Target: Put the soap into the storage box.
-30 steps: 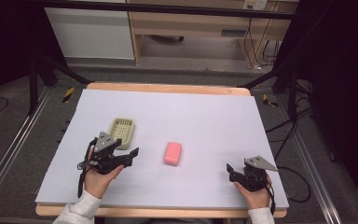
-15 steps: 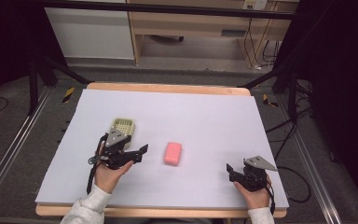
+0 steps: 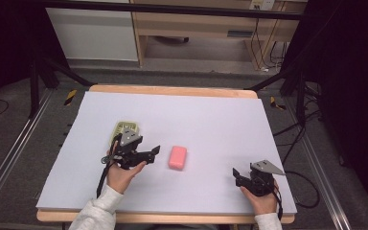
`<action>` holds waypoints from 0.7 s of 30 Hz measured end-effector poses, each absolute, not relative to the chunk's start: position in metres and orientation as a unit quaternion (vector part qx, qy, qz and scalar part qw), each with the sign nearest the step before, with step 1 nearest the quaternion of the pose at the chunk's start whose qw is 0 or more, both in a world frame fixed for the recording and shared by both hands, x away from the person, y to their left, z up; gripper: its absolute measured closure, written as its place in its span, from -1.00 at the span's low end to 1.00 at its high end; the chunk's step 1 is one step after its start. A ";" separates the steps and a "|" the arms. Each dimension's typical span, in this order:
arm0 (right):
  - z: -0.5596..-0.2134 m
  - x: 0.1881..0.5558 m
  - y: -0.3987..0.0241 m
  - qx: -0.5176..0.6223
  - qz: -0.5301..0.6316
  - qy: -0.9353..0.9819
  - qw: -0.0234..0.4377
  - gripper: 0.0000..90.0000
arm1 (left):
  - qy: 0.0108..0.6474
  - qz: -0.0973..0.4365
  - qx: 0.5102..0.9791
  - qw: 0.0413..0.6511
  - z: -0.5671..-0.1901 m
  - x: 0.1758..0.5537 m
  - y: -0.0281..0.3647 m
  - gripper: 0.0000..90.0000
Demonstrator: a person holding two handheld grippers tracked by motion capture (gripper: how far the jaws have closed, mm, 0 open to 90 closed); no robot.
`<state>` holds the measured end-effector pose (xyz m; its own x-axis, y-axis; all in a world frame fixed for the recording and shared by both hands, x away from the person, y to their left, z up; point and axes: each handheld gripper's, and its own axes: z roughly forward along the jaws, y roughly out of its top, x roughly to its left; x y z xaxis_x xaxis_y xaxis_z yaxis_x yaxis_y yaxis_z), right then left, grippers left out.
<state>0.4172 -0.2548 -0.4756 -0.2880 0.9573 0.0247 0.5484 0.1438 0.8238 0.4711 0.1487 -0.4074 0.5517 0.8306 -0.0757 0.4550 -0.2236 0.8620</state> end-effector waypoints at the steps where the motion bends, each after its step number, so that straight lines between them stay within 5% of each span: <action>1: -0.476 0.418 -0.255 0.530 0.378 0.708 0.274 -0.38 | 0.425 0.207 0.757 0.452 -0.407 0.472 0.148 -0.46; 21: -0.476 0.418 -0.255 0.529 0.380 0.710 0.269 -0.34 | 0.424 0.195 0.769 0.438 -0.415 0.483 0.119 -0.47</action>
